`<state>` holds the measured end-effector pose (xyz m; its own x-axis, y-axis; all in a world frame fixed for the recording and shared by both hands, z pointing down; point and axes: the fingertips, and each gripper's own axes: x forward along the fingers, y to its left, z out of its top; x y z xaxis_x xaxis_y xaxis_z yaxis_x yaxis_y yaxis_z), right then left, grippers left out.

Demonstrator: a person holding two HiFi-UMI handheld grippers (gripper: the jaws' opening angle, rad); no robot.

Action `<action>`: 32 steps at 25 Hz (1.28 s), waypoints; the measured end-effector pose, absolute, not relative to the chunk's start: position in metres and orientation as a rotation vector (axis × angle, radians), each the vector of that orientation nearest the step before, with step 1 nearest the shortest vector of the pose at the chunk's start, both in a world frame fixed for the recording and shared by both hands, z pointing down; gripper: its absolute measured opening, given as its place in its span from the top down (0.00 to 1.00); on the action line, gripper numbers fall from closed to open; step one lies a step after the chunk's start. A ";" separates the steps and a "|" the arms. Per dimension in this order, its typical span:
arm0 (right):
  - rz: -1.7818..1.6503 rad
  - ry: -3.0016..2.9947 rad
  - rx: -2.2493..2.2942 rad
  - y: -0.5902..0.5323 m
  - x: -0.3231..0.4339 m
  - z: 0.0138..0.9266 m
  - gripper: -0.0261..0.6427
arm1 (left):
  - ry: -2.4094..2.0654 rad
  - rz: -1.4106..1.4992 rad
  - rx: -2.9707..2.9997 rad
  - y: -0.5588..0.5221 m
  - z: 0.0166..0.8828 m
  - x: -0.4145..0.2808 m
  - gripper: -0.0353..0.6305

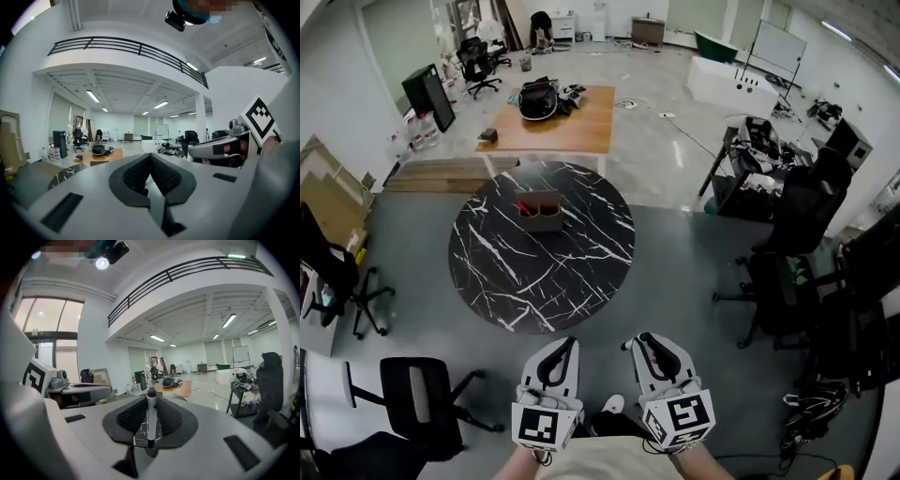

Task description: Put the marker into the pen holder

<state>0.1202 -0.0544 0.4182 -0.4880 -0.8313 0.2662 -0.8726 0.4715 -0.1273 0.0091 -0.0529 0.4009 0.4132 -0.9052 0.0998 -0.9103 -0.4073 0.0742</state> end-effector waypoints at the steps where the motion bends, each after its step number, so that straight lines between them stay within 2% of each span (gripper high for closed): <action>1: 0.368 -2.570 1.453 -0.059 0.114 0.418 0.84 | -1.680 0.069 2.518 -0.054 0.400 0.002 0.93; 13: 0.368 -2.704 1.091 -0.080 0.035 0.428 0.84 | -2.030 0.098 2.239 -0.045 0.406 -0.082 0.93; 22: 0.370 -2.642 1.154 -0.119 0.008 0.436 0.84 | -1.945 0.060 2.287 -0.089 0.418 -0.104 0.93; 32: 0.373 -2.561 1.249 -0.189 -0.079 0.441 0.84 | -1.820 -0.001 2.356 -0.183 0.419 -0.192 0.93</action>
<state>-0.0786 -0.1886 0.4410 -0.5933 -0.7266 0.3465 -0.7952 0.5959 -0.1120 -0.1921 -0.1832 0.4187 0.2578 -0.9610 0.0996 -0.9609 -0.2443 0.1304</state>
